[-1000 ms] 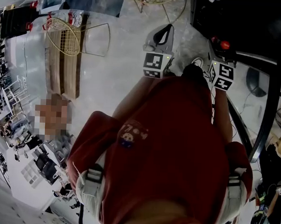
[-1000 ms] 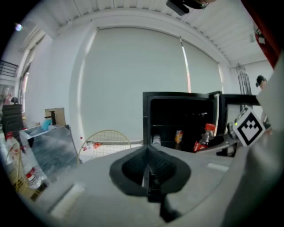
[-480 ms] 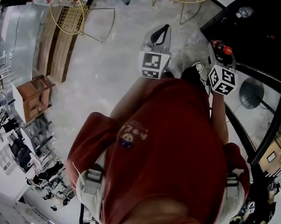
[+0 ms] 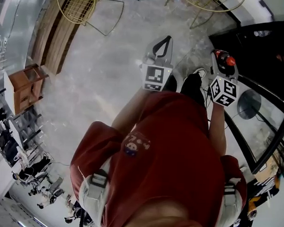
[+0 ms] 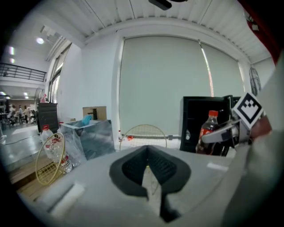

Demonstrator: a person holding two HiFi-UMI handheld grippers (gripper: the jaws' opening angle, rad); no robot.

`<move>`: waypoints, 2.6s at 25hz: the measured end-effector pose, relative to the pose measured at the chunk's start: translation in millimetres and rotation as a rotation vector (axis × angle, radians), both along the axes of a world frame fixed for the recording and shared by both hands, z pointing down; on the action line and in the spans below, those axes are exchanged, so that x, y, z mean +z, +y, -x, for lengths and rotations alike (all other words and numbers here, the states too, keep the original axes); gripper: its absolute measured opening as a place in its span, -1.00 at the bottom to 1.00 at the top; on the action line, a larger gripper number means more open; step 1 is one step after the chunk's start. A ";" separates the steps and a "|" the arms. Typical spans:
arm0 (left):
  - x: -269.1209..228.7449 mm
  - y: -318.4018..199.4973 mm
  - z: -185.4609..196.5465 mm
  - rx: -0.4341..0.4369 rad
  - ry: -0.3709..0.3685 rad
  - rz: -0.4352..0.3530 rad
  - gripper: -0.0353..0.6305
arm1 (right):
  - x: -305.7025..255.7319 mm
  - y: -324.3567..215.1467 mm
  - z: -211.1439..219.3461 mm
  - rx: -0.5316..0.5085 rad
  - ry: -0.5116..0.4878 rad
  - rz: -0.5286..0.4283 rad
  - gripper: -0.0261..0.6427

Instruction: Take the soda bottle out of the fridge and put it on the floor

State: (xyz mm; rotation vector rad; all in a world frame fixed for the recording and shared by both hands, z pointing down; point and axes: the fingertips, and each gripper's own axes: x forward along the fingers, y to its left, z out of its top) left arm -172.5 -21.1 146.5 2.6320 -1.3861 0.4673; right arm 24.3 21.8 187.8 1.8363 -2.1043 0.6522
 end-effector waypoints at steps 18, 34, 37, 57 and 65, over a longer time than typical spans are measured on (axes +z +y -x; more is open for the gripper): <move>-33.7 -6.4 -20.5 -0.068 -0.002 -0.083 -0.90 | -37.8 -30.0 -26.6 -0.082 -0.020 -0.100 -0.01; -25.3 -3.6 -57.9 -0.086 -0.018 -0.088 -0.90 | -24.8 -22.2 -70.7 -0.086 -0.031 -0.091 -0.01; -24.5 -3.7 -59.8 -0.094 -0.015 -0.085 -0.90 | -21.4 -19.9 -74.1 -0.086 -0.032 -0.082 -0.01; 0.0 0.8 -92.1 -0.032 -0.035 -0.016 -0.90 | 12.8 -0.6 -88.7 -0.052 -0.066 0.011 -0.01; 23.3 14.5 -134.6 -0.011 -0.055 0.003 -0.90 | 39.0 10.9 -112.4 -0.077 -0.084 0.027 -0.01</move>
